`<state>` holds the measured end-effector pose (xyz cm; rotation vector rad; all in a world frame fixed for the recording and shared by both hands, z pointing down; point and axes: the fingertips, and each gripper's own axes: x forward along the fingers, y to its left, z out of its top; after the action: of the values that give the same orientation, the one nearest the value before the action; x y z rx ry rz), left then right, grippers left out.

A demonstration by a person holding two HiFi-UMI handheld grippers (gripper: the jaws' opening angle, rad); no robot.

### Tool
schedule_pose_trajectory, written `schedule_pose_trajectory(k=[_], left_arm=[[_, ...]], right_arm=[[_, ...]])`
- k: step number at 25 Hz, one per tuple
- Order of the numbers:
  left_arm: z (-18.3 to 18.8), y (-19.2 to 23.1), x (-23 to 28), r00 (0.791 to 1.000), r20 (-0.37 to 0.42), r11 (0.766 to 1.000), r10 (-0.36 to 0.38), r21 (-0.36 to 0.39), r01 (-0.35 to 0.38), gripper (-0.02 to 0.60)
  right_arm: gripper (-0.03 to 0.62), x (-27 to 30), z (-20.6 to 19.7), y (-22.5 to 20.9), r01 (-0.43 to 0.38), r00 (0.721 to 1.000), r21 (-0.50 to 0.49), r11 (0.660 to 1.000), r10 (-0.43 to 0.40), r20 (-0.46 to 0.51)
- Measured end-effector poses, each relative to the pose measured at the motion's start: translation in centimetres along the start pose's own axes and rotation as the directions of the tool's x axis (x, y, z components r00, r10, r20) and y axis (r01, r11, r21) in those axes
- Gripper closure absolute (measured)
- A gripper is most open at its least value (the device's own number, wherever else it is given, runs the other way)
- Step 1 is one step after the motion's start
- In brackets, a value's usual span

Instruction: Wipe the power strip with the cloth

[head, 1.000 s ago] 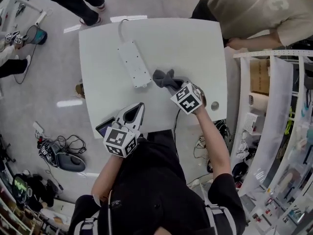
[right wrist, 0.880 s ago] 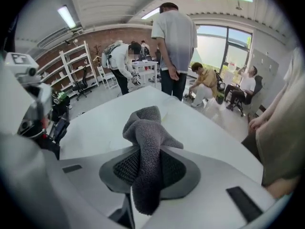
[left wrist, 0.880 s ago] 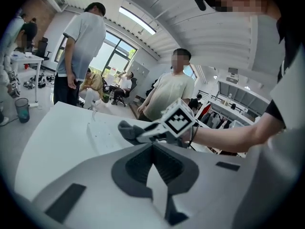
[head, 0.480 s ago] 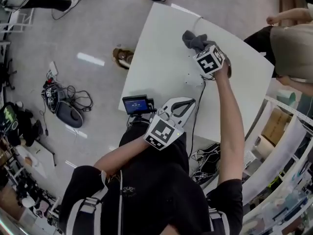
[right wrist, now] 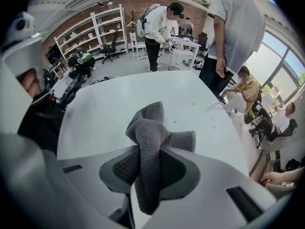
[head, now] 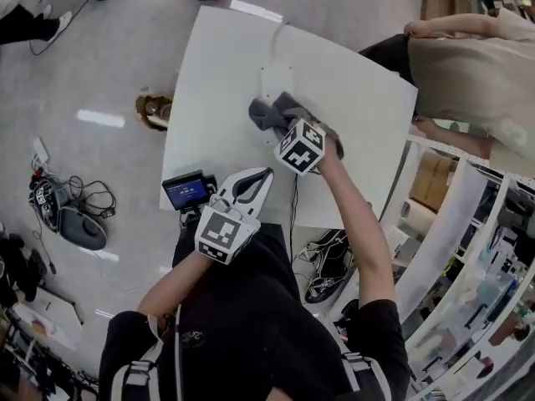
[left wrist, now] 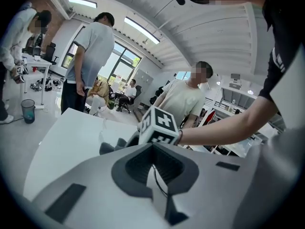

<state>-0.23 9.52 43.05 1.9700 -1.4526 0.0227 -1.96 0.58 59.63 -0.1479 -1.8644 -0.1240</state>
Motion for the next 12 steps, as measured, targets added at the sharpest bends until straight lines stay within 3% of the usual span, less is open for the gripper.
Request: schedule_pose_trajectory(k=[4,6,9,11,12], left_arm=[[0.0,-0.1,1.4,1.0,0.005,1.0,-0.01,-0.011,0.011,0.545],[-0.2,-0.1,1.4,1.0,-0.001,1.0,-0.015,-0.009,0.015,0.545],[-0.8,-0.1,1.8,1.0,-0.023,1.0,-0.019,-0.006,0.019,0.545],[-1.3,-0.2,1.9,0.999,-0.047,1.0,-0.024,0.011,0.024,0.545],[-1.4,-0.4,1.8,0.998,-0.057,0.999,-0.026,0.024,0.028,0.545]], right_arm=[[0.485,-1.8,-3.8,4.5,-0.106,0.994,-0.047,0.993,0.105,-0.033],[0.485,-2.9,-3.4,3.8,-0.117,0.993,-0.011,0.993,0.117,0.009],[0.485,-4.1,0.5,-4.5,0.025,0.986,0.148,0.989,-0.048,0.157],[0.485,-3.4,3.5,-10.1,0.118,0.972,0.197,0.973,-0.154,0.177],[0.485,-2.4,4.8,-11.7,0.138,0.973,0.188,0.972,-0.169,0.159]])
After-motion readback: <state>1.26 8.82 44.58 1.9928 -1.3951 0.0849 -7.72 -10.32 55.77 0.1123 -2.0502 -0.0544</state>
